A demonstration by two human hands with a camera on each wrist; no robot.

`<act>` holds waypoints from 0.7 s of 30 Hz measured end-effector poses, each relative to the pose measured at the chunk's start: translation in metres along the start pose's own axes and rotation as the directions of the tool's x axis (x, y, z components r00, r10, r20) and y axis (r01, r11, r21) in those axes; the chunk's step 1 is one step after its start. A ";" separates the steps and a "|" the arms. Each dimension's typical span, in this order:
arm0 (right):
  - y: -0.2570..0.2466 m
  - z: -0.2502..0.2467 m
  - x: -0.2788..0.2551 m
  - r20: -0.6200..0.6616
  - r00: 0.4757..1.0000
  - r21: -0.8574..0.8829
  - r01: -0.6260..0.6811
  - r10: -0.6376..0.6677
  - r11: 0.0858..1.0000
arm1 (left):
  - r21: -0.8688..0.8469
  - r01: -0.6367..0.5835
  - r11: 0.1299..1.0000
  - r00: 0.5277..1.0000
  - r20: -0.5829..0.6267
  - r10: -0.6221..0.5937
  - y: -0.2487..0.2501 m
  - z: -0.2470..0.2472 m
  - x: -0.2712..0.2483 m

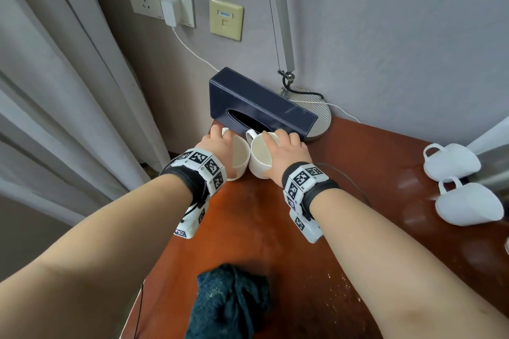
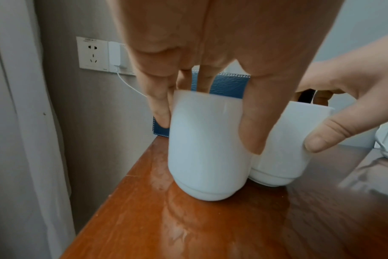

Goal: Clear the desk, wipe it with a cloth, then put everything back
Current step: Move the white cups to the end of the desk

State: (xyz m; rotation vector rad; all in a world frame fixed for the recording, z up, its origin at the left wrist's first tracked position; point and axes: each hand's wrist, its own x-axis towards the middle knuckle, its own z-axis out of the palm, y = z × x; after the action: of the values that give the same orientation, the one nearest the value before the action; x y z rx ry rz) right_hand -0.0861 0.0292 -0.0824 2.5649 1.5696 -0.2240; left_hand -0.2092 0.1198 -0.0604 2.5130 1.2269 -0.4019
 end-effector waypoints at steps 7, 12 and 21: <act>-0.006 -0.001 0.001 -0.016 0.999 -0.025 -0.032 0.032 0.999 | 0.027 0.041 0.999 0.999 0.004 -0.041 0.005 0.002 0.004; -0.007 -0.003 0.000 -0.019 0.999 -0.034 -0.036 0.035 0.999 | 0.055 0.050 0.997 0.999 -0.009 -0.049 0.007 0.006 0.006; 0.010 -0.020 -0.024 0.040 0.999 0.099 -0.020 0.017 0.995 | -0.097 0.057 0.994 0.998 -0.034 -0.061 0.002 0.015 -0.005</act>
State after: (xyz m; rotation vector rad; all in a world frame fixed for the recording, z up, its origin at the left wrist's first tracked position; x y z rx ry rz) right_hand -0.0871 0.0077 -0.0579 2.6305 1.5582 -0.3563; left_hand -0.2118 0.1091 -0.0715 2.4179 1.3051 -0.3045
